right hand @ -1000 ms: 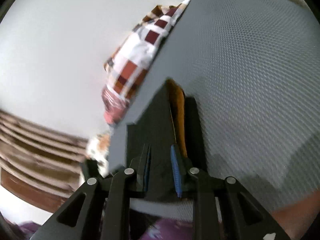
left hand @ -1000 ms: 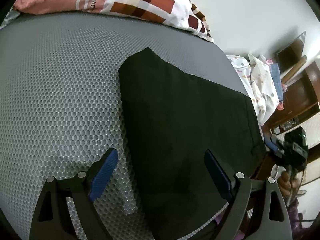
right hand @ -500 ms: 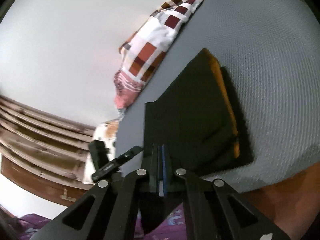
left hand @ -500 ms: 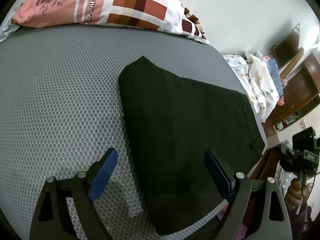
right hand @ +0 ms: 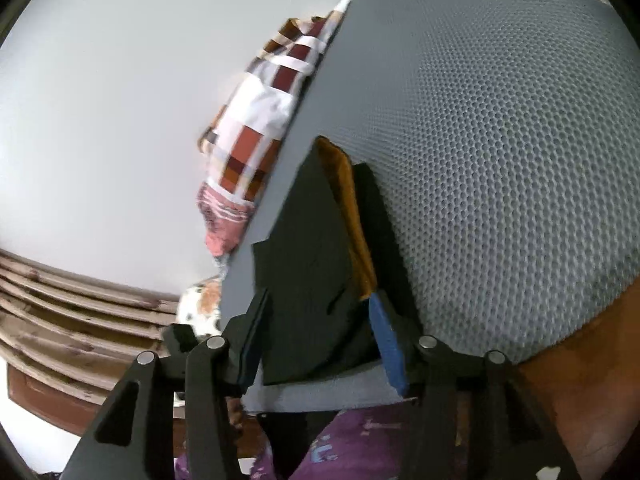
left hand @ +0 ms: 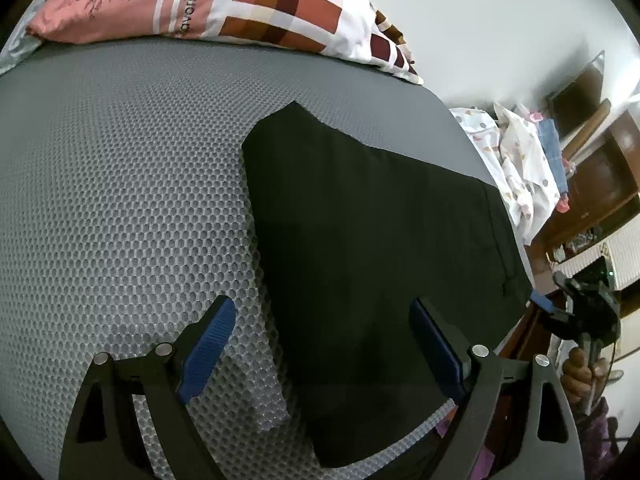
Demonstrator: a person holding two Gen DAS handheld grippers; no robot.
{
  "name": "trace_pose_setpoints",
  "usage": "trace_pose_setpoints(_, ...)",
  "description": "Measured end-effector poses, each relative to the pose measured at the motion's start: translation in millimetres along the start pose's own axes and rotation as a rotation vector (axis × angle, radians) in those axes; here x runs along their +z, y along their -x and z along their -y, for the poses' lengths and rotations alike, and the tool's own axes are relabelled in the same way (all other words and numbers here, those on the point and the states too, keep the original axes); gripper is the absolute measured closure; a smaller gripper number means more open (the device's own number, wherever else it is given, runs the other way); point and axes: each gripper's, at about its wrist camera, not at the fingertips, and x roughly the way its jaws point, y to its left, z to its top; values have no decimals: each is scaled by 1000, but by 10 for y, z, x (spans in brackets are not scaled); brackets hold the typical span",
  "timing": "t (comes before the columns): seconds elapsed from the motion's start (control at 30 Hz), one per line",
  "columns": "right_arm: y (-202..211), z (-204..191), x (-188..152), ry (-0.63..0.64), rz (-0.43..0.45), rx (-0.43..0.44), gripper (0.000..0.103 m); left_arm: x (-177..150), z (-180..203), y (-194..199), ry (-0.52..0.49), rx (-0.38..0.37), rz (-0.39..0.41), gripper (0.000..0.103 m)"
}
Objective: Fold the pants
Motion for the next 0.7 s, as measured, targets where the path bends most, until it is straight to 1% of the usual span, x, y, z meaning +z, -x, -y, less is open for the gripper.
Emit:
trace_pose_setpoints(0.03,-81,4,4,6,-29,-23,54,-5,-5,-7,5,-2,-3,15)
trace_pose_setpoints(0.1,-157,-9,-17,21,-52,-44,69,-10,-7,-31,4,1,-16,15)
trace_pose_setpoints(0.13,-155,-59,-19,40,-43,-52,87,-6,-3,-42,1,5,-20,15)
trace_pose_setpoints(0.2,-93,-192,-37,90,-14,-77,88,2,-2,-41,-3,14,-21,15)
trace_pose_setpoints(0.23,-61,-266,-54,105,-5,-76,89,14,4,-46,-2,15,-22,15)
trace_pose_setpoints(0.27,-29,-321,-73,104,-2,-57,89,27,9,-48,1,13,-24,15)
trace_pose_setpoints(0.3,0,-376,-94,88,-5,-13,89,35,9,-43,3,12,-23,15)
trace_pose_setpoints(0.37,57,-425,-158,72,-10,44,90,51,3,-28,4,10,-18,15)
trace_pose_setpoints(0.43,54,-325,-212,28,-22,56,90,58,6,-26,-1,8,-17,15)
trace_pose_setpoints(0.47,31,-225,-230,3,-31,42,90,54,-3,-29,-3,8,-18,15)
trace_pose_setpoints(0.5,10,-67,-257,-33,-39,15,90,65,-8,-38,-6,8,-22,15)
trace_pose_setpoints(0.53,-35,146,-281,-95,-53,8,90,61,-6,-57,-8,10,-26,15)
trace_pose_setpoints(0.6,-91,415,-313,-180,-65,37,94,42,-9,-108,-11,16,-43,15)
trace_pose_setpoints(0.63,-94,475,-312,-207,-60,65,95,34,-15,-133,-11,19,-54,15)
trace_pose_setpoints(0.67,-91,459,-297,-203,-58,70,94,29,-15,-138,-14,20,-56,15)
trace_pose_setpoints(0.7,-82,396,-278,-175,-58,54,94,24,-9,-130,-22,21,-49,15)
